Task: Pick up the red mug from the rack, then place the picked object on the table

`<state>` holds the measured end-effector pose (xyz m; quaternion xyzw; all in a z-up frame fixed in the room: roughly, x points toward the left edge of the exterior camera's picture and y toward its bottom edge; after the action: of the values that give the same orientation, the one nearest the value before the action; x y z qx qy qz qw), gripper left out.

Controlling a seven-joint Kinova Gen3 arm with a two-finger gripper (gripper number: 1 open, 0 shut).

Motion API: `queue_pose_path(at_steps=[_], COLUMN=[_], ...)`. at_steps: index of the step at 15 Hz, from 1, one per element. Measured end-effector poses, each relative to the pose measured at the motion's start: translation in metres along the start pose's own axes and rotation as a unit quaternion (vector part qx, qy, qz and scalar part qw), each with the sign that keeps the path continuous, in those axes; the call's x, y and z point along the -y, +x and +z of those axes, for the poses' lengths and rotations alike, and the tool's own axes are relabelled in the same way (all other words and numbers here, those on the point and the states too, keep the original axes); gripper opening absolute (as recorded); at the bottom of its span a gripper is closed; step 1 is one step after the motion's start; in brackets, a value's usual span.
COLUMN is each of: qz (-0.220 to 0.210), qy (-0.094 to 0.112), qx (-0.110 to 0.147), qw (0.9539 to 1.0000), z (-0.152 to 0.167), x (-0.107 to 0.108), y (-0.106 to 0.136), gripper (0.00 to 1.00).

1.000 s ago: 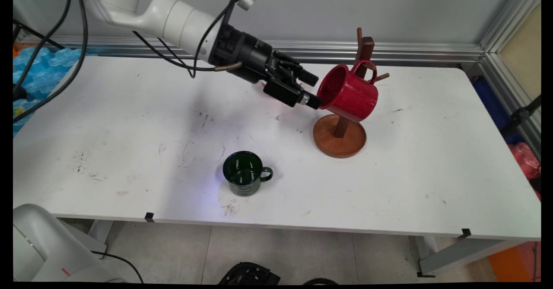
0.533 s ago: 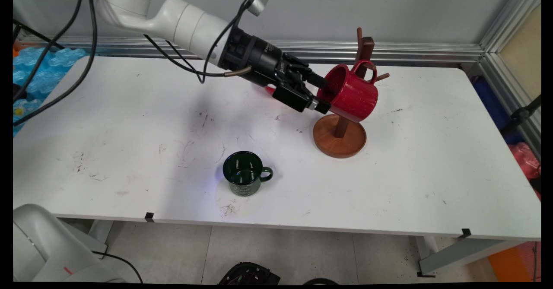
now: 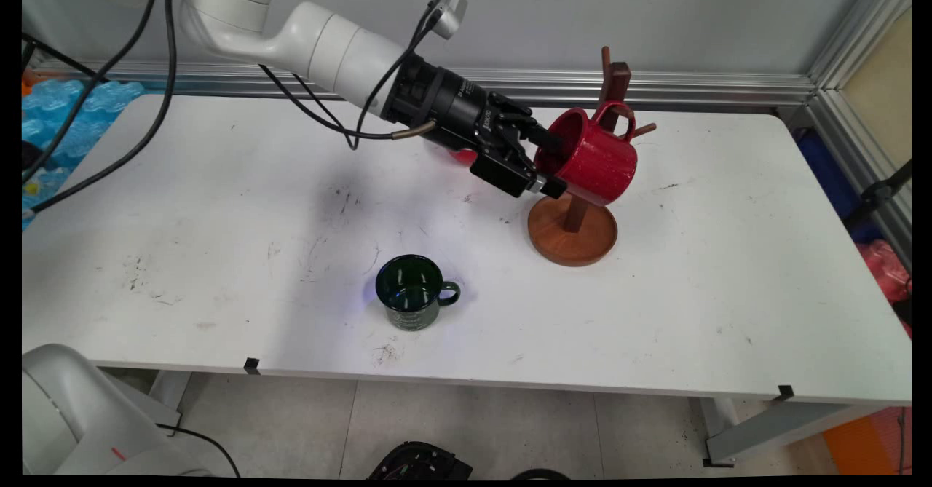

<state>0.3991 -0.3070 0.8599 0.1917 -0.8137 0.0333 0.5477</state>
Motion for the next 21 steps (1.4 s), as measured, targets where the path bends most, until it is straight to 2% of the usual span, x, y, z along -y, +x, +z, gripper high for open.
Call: queue_pose_path(at_steps=[8, 9, 21], qz=[0.010, 0.011, 0.014], qy=[0.005, 0.006, 0.011], qx=[-0.002, -0.003, -0.006], qw=[0.9999, 0.9999, 0.9998], z=[0.007, 0.008, 0.011], x=[0.003, 0.004, 0.004], y=[0.003, 0.004, 0.008], gripper=[1.00, 0.00, 0.00])
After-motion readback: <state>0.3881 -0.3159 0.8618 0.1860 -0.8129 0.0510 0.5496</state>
